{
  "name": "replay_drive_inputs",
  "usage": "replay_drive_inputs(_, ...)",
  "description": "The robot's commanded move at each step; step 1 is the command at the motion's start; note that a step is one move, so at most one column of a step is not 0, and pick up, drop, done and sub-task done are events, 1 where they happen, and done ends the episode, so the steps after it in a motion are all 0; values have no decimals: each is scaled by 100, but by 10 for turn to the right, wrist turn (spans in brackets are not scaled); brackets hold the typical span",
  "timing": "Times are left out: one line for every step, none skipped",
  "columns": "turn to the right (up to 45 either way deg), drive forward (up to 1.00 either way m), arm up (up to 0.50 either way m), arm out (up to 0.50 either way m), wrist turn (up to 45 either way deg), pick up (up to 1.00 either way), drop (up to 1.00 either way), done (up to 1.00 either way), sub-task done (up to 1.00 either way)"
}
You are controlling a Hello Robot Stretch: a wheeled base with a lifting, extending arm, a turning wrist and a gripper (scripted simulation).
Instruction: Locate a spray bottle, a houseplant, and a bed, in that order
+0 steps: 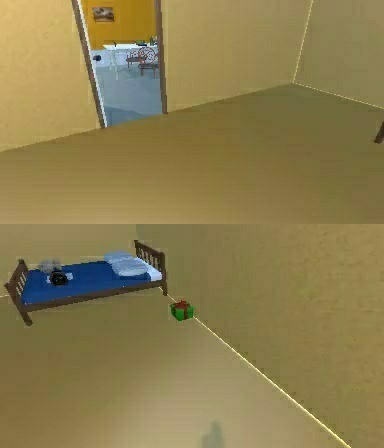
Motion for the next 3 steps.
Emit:
replay_drive_inputs(-120, 0, 0, 0, 0, 0, 0, 0, 0)
replay_drive_inputs(0, 100, 0, 0, 0, 0, 0, 0, 0)
replay_drive_inputs(0, 100, 0, 0, 0, 0, 0, 0, 0)
